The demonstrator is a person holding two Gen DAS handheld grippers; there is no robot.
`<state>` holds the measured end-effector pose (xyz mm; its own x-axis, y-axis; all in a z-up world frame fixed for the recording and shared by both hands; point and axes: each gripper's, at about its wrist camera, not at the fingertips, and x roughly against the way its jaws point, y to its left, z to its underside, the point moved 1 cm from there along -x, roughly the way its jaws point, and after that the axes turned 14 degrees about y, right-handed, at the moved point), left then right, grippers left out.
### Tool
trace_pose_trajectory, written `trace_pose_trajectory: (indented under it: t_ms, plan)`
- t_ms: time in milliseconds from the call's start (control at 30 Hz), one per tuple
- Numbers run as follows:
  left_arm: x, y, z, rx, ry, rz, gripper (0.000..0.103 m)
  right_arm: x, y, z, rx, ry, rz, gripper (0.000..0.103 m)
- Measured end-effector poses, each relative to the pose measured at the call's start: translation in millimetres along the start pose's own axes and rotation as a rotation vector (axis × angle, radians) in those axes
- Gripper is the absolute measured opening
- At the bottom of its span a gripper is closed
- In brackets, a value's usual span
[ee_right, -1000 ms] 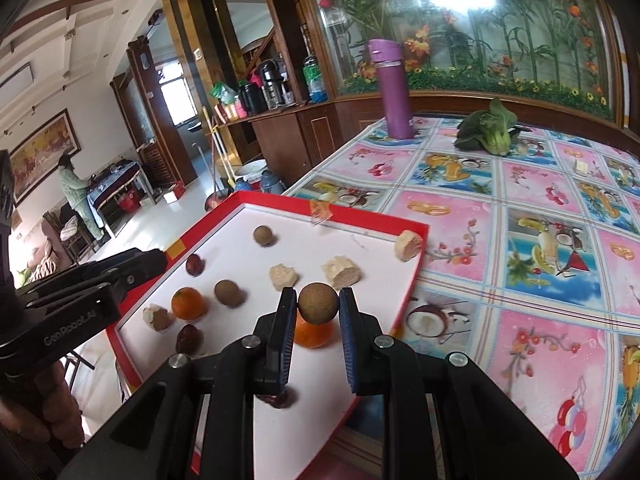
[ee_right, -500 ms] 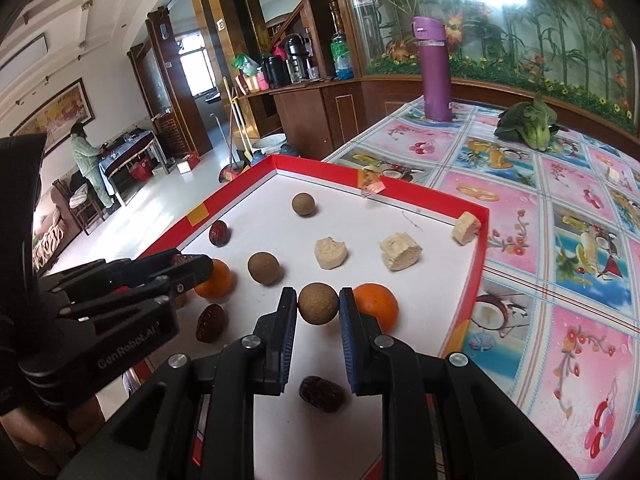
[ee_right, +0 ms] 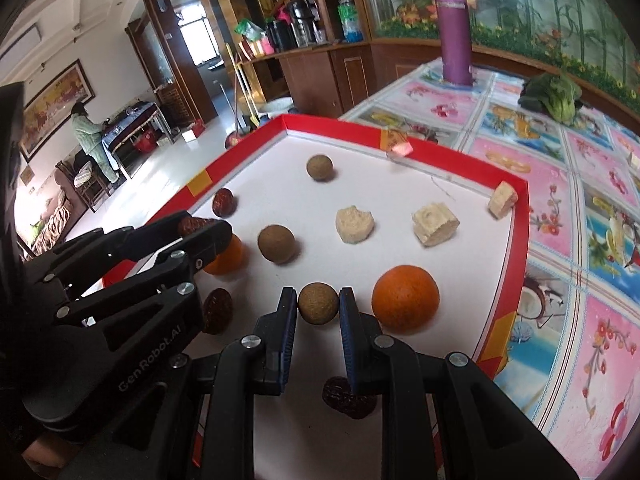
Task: Organize fruits
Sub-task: 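Carry the held brown fruit and red date over the tray, then open both tools to drop the fruit and date into the tray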
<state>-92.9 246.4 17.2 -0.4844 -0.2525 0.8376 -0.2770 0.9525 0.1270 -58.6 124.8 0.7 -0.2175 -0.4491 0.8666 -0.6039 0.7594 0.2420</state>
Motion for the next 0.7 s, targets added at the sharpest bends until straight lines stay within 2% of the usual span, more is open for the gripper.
trace_pose_trajectory:
  t_ms: [67,200,300,367,433,600,700]
  plan:
    - [-2.0,-3.8,-2.3,-0.015,0.000,-0.022,0.034,-3.5,-2.6,-0.8,-0.013,0.036,0.005,0.020]
    - [-6.6,-8.7,-7.4,-0.030,0.005,-0.036,0.036,-0.5,-5.9,-0.8,-0.019,0.041,0.039,0.020]
    - [-9.1,-10.0,-10.4,-0.027,0.013,-0.060,0.046,0.9,-8.2,0.6,-0.024,0.044,0.044,0.020]
    - [-10.6,-7.7,-11.2,-0.012,0.020,-0.078,0.064,1.2,-9.3,1.0,-0.027,0.046,0.041,0.020]
    - [-11.9,-4.2,-10.6,0.007,0.033,-0.074,0.073,3.2,-11.7,3.2,-0.027,0.045,0.029,0.021]
    - [-0.8,-7.2,-4.6,0.014,0.019,-0.052,0.075,21.5,-16.4,11.5,-0.021,-0.015,-0.010,0.027]
    - [13.7,-7.4,-2.3,0.035,-0.013,-0.046,0.082,39.4,-17.0,16.6,-0.010,-0.079,-0.011,0.031]
